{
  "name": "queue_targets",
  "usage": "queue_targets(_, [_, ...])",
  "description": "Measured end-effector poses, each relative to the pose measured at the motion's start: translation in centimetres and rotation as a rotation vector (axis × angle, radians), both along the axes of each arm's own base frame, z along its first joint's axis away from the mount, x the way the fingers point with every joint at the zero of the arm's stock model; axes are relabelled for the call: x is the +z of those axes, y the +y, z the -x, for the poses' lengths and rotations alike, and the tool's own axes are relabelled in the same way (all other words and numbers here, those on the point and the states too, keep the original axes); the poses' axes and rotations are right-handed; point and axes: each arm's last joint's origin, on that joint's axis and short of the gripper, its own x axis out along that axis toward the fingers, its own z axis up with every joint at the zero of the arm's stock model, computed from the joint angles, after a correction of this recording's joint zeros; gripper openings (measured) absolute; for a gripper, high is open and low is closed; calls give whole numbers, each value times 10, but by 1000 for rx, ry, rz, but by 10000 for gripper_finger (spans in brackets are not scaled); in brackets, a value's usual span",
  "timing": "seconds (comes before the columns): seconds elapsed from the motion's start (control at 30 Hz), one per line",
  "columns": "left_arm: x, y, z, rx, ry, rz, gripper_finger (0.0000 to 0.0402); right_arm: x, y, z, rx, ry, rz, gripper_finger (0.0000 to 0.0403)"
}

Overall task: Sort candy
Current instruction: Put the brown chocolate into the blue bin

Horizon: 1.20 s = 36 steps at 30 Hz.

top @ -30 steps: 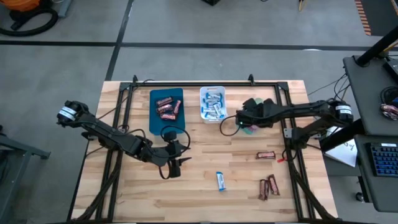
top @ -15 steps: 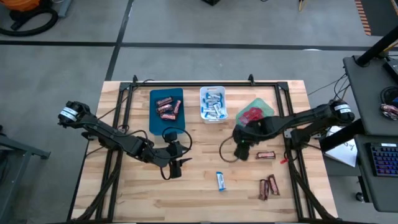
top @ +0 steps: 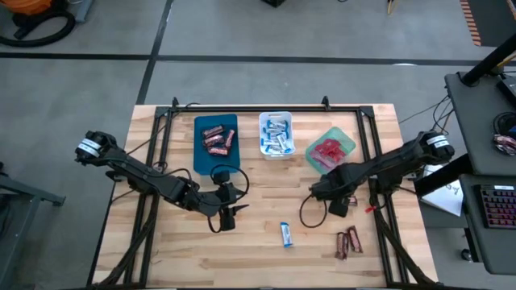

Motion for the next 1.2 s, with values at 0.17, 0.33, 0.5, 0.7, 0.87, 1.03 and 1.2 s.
queue_targets(0.17, [6,1,4,-6,-8,-1,169,-15,0,9,68,72,-4,157])
queue_targets(0.33, [16,5,12,-6,-12,1,169,-30,1,16,80,124,-61,157])
queue_targets(0.5, [31,11,26,-12,-32,12,169,-34,2,18,110,140,-149,157])
queue_targets(0.7, [45,17,40,-13,-49,19,169,-42,3,13,182,50,-174,157])
queue_targets(0.87, [48,18,42,-23,-56,6,169,-51,2,12,195,-1,-145,147])
queue_targets(1.03, [41,15,37,-31,-30,-10,169,-58,1,13,200,-35,-127,110])
queue_targets(1.2, [34,11,31,-71,-6,10,169,-59,1,13,199,-40,-126,34])
